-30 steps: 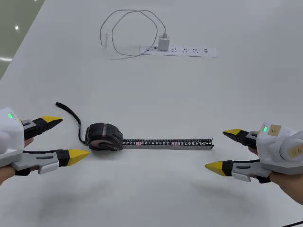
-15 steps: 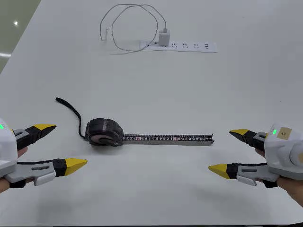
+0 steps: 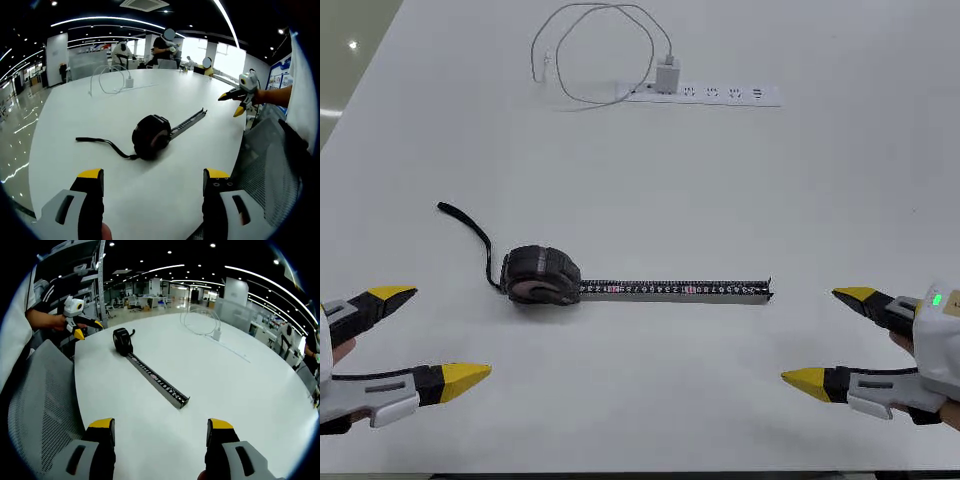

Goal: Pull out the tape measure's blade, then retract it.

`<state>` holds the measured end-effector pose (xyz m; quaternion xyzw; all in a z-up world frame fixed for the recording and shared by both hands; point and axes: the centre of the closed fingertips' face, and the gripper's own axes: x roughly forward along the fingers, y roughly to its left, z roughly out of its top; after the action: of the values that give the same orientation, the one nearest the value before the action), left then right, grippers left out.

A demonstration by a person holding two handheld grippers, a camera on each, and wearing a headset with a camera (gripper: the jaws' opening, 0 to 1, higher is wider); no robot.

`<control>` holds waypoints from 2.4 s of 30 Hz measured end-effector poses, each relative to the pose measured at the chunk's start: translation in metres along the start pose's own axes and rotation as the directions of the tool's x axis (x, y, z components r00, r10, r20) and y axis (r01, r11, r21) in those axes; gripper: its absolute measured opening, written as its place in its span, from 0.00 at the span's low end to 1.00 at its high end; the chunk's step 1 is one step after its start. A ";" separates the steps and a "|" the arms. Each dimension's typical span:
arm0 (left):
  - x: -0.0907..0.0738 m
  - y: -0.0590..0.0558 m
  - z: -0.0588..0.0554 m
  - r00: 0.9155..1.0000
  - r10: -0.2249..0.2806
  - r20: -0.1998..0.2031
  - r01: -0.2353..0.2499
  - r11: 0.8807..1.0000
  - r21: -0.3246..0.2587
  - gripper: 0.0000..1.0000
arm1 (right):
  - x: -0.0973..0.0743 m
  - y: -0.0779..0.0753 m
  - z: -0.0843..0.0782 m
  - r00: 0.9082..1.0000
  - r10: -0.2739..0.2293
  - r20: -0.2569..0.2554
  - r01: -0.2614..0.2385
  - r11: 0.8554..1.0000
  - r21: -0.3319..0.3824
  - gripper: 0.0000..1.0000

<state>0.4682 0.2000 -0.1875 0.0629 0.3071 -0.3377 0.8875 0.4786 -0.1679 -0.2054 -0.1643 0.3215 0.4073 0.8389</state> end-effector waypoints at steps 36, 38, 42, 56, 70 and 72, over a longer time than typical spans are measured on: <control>-0.003 -0.023 -0.017 0.999 0.024 0.032 -0.022 0.997 -0.068 0.86 | -0.005 0.019 -0.003 0.996 -0.052 0.076 0.047 0.996 0.077 0.86; -0.002 -0.024 -0.016 0.999 0.023 0.035 -0.021 0.997 -0.068 0.86 | -0.005 0.019 -0.002 0.995 -0.054 0.079 0.048 0.996 0.075 0.86; -0.001 -0.025 -0.015 0.999 0.019 0.037 -0.017 0.998 -0.062 0.86 | -0.006 0.019 -0.003 0.996 -0.054 0.075 0.048 0.996 0.073 0.86; -0.001 -0.027 -0.013 0.999 0.019 0.047 -0.016 0.997 -0.075 0.87 | -0.007 0.021 -0.002 0.995 -0.053 0.079 0.047 0.996 0.075 0.87; 0.004 -0.028 -0.010 0.998 0.025 0.051 -0.021 0.996 -0.090 0.87 | -0.007 0.021 -0.002 0.995 -0.051 0.081 0.045 0.996 0.077 0.87; 0.004 -0.028 -0.010 0.998 0.024 0.050 -0.019 0.996 -0.089 0.87 | -0.007 0.021 -0.002 0.995 -0.051 0.080 0.045 0.996 0.076 0.87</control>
<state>0.4471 0.1796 -0.1953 0.0180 0.2983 -0.3157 0.9006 0.4581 -0.1595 -0.2023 -0.1240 0.2977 0.3812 0.8664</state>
